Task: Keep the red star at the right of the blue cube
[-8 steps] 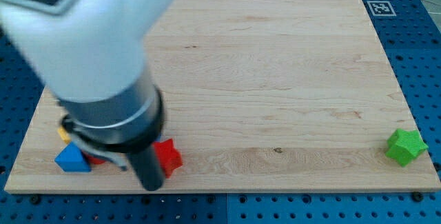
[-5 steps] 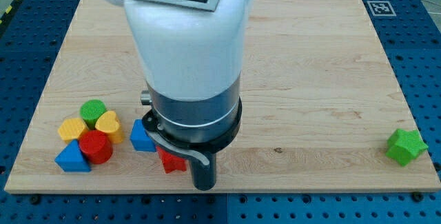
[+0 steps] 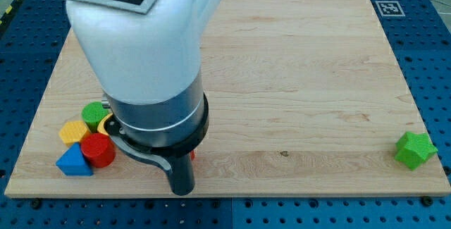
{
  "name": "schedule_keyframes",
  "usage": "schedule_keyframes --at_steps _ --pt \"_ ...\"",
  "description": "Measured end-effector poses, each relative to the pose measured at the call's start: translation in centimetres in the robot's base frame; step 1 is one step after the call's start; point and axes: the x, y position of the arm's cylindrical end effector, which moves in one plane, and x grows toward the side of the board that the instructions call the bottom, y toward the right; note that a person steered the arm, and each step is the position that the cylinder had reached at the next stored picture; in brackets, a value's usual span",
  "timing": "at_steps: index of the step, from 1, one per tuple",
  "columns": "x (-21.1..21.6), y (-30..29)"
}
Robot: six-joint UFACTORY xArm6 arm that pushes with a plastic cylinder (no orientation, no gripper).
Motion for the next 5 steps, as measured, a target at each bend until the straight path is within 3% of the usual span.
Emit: schedule_keyframes --at_steps 2,4,5 --pt "-0.1 -3.0" --pt "-1.5 1.8" --pt "-3.1 0.8"
